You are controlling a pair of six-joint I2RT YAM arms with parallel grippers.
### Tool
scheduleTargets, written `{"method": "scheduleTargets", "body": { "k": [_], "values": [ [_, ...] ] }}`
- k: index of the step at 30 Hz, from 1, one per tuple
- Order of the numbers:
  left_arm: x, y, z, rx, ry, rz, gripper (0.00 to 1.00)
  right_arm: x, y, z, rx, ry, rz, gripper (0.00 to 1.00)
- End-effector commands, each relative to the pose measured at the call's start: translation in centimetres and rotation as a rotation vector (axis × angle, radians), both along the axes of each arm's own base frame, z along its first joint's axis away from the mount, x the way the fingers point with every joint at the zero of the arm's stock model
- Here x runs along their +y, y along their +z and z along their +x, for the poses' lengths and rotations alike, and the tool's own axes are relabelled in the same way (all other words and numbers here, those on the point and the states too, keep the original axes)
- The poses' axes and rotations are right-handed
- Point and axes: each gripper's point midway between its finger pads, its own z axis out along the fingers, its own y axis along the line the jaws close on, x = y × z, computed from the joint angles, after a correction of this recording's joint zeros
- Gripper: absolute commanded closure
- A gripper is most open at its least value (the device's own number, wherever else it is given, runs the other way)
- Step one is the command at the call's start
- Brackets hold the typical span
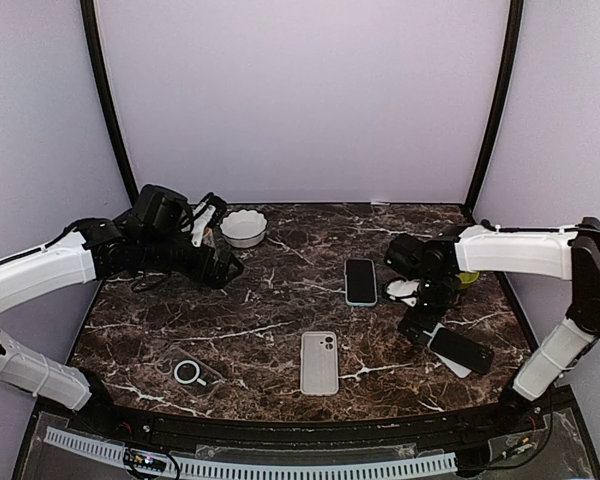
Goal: Put the phone into the phone case
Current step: Pick up the phone.
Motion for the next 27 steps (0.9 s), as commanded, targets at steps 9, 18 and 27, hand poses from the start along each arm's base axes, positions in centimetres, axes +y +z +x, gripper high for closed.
{"method": "scheduleTargets", "body": {
  "k": [9,18,27],
  "values": [
    [0.6,1.1,-1.3,-0.009,-0.070,-0.038,0.01,-6.1,-1.0,-3.0,0.073,-0.010,0.049,0.02],
    [0.0,0.5,-1.6,0.028,-0.093,-0.055,0.01,-7.9,-2.1,-3.0,0.121,-0.032,0.087,0.02],
    [0.1,0.8,-1.8,0.020,-0.100,-0.054,0.01,-9.3,-4.2,-4.3,0.151,-0.024,0.063,0.02]
  ]
}}
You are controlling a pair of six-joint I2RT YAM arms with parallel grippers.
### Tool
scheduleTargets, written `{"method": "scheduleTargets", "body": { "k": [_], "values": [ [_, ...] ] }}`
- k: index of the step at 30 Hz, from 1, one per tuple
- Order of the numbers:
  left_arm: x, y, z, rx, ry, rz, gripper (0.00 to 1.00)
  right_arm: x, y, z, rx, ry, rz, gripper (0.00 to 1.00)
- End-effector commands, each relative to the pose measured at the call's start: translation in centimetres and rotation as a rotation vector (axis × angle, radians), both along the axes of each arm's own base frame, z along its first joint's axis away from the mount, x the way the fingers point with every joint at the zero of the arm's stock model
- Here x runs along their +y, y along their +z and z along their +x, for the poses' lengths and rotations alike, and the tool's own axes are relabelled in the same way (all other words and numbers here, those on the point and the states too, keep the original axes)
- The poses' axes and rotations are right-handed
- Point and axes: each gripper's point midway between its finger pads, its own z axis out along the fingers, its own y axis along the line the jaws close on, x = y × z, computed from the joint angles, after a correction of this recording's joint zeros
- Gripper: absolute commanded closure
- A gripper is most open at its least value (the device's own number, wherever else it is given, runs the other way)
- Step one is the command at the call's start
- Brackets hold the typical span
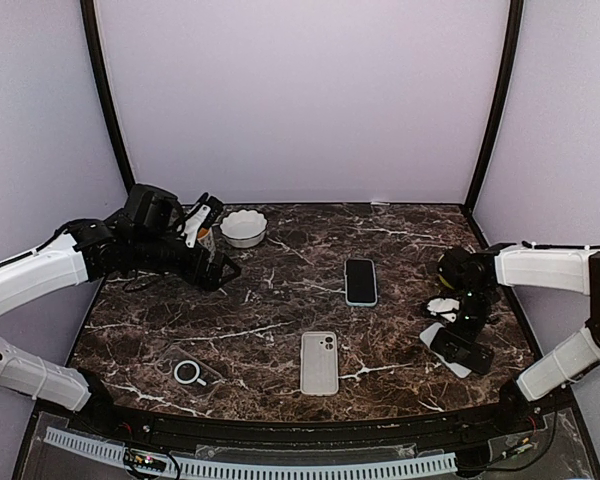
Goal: Put the phone into the phone case
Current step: Pick up the phone.
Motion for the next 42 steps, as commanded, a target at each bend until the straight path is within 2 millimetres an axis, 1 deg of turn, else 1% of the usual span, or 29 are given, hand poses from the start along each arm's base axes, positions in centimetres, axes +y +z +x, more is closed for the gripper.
{"method": "scheduleTargets", "body": {
  "k": [1,3,6,10,13,15,20,26,28,30,33,34,42],
  "values": [
    [0.1,0.1,-0.5,0.000,-0.016,-0.007,0.01,-0.3,-1.2,-0.9,0.021,0.040,0.000,0.01],
    [0.1,0.1,-0.5,0.001,-0.018,-0.009,0.01,-0.1,-1.3,-0.8,0.017,0.042,0.009,0.02],
    [0.2,0.1,-0.5,-0.001,-0.015,-0.008,0.01,0.1,-1.2,-0.6,0.028,0.051,0.017,0.06],
    [0.2,0.1,-0.5,-0.002,-0.014,-0.007,0.01,1.1,-1.1,-0.5,0.051,0.047,0.063,0.17],
    [0.3,0.0,-0.5,-0.002,-0.012,-0.005,0.01,2.0,-0.6,0.1,0.044,0.036,0.101,0.18],
    [0.4,-0.1,-0.5,-0.003,-0.007,0.000,0.01,2.4,-0.2,0.5,0.042,0.031,0.113,0.23],
    [0.3,0.1,-0.4,-0.007,-0.008,-0.003,0.01,2.6,-0.2,1.3,0.024,0.046,0.099,0.36],
    [0.4,-0.1,-0.4,-0.004,-0.004,0.000,0.01,4.1,0.5,2.0,0.014,0.056,0.123,0.46],
    [0.4,0.0,-0.4,-0.006,-0.006,-0.002,0.01,4.9,0.6,2.3,0.008,0.070,0.127,0.49],
    [0.4,0.0,-0.3,-0.008,-0.003,0.002,0.01,5.7,0.9,3.0,-0.024,0.086,0.121,0.52],
    [0.6,-0.2,-0.3,-0.010,0.003,0.010,0.01,6.6,1.7,5.7,-0.128,0.067,0.116,0.59],
    [0.6,-0.3,-0.3,-0.009,0.005,0.013,0.01,6.9,1.9,6.1,-0.143,0.058,0.125,0.60],
    [1.0,-0.2,0.1,-0.025,0.021,0.027,0.01,9.3,2.1,8.3,-0.183,-0.051,0.198,0.69]
  ]
}}
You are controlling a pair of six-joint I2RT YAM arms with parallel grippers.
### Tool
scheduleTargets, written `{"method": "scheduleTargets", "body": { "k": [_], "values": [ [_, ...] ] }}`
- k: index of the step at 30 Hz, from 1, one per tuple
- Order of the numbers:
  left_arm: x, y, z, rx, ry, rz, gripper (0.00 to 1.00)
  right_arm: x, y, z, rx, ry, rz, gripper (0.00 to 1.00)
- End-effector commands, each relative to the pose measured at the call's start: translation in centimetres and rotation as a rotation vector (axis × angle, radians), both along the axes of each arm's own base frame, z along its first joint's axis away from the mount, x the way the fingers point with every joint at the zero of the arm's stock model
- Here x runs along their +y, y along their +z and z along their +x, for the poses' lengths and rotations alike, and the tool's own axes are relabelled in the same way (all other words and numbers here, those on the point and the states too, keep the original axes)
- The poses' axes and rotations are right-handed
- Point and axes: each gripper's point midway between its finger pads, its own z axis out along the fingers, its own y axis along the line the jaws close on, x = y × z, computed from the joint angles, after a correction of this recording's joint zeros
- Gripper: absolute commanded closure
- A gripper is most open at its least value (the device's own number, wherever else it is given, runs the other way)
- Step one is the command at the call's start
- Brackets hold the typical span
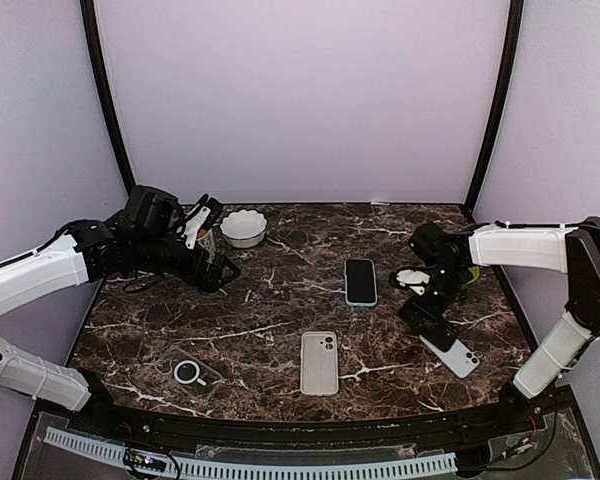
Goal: Put the phone into the phone case
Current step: Pick up the phone, then pass from the right arm to the left
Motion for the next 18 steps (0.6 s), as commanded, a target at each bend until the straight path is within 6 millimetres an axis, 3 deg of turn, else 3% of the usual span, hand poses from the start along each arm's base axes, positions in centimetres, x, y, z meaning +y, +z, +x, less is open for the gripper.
{"method": "scheduleTargets", "body": {
  "k": [1,5,11,18],
  "values": [
    [0.9,0.3,0.1,-0.034,0.020,0.017,0.01,2.0,0.9,2.1,-0.063,-0.089,0.072,0.70],
    [1.1,1.0,0.2,-0.073,0.029,0.005,0.01,4.2,3.2,3.6,-0.154,-0.139,0.189,0.71],
    [0.8,3.4,-0.2,-0.175,0.010,-0.094,0.02,8.4,9.3,6.1,-0.396,-0.231,0.422,0.71],
    [-0.5,5.4,-0.8,-0.246,-0.039,-0.237,0.11,15.4,17.6,6.8,-0.572,-0.260,0.695,0.72]
  ]
}}
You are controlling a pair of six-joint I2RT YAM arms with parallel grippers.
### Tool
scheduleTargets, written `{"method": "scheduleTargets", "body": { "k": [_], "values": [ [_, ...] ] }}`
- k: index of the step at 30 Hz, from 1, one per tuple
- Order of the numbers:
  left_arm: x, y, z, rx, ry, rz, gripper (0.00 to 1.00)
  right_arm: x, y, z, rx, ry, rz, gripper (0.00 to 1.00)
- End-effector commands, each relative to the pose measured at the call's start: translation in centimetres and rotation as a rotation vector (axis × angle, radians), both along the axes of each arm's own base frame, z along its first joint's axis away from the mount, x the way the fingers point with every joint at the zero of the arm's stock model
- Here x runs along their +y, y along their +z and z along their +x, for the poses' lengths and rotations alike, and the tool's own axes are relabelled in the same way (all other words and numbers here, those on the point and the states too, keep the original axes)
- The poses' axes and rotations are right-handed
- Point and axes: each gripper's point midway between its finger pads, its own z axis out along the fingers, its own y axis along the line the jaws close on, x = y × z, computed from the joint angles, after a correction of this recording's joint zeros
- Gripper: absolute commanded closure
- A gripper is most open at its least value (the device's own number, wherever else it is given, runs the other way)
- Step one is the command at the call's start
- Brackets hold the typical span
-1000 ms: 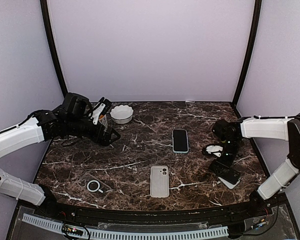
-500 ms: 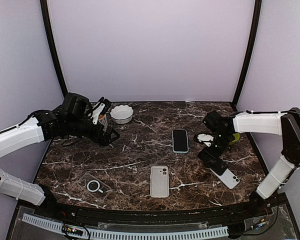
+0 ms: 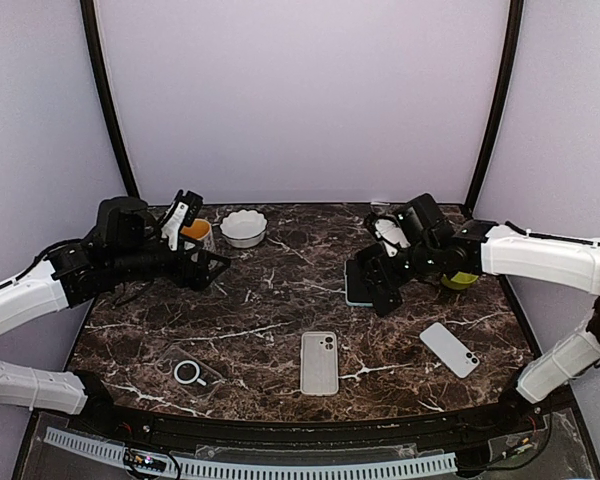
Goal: Put the phone into the phone case
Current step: Pass from the right arm to the left
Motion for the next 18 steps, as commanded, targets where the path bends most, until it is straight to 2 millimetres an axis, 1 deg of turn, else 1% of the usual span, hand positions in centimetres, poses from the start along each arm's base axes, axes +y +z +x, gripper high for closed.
{"method": "scheduleTargets", "body": {
  "k": [1,3,5,6,7,8,9,10,11,12,13,16,18],
  "values": [
    [-1.9,2.8,-0.2,-0.053,-0.074,-0.136,0.12,6.0,9.3,2.2,-0.218,-0.060,0.301,0.72],
    [-2.8,3.6,-0.3,-0.058,-0.102,-0.173,0.13,8.0,12.1,2.1,-0.278,-0.070,0.373,0.72],
    [-3.8,4.5,-0.4,-0.083,-0.128,-0.201,0.14,9.9,14.4,1.9,-0.314,-0.078,0.441,0.72],
    [-4.6,5.3,-0.6,-0.114,-0.147,-0.225,0.14,11.0,15.4,1.7,-0.322,-0.079,0.474,0.72],
    [-4.9,5.6,-0.7,-0.133,-0.149,-0.233,0.15,12.0,16.5,1.4,-0.330,-0.072,0.506,0.72],
    [-5.8,6.3,-1.2,-0.167,-0.174,-0.258,0.14,13.1,18.1,1.2,-0.349,-0.068,0.547,0.72],
    [-6.1,6.2,-1.2,-0.190,-0.161,-0.253,0.14,14.0,18.6,0.7,-0.356,-0.061,0.564,0.72],
    [-7.2,6.9,-1.9,-0.226,-0.187,-0.274,0.15,14.9,19.7,0.3,-0.371,-0.057,0.594,0.72],
    [-7.4,6.8,-1.7,-0.253,-0.163,-0.260,0.14,16.0,21.1,-0.4,-0.385,-0.043,0.641,0.72],
    [-8.2,7.2,-2.2,-0.275,-0.176,-0.275,0.14,16.9,22.0,-1.0,-0.392,-0.031,0.672,0.72],
    [-8.2,7.5,-1.8,-0.290,-0.149,-0.285,0.14,17.8,22.5,-1.4,-0.391,-0.020,0.693,0.72],
    [-8.9,7.3,-1.5,-0.281,-0.142,-0.291,0.14,19.8,23.9,-3.1,-0.391,0.029,0.727,0.73],
    [-9.1,7.2,-1.1,-0.276,-0.127,-0.277,0.16,20.8,24.5,-4.2,-0.388,0.058,0.749,0.73]
  ]
}}
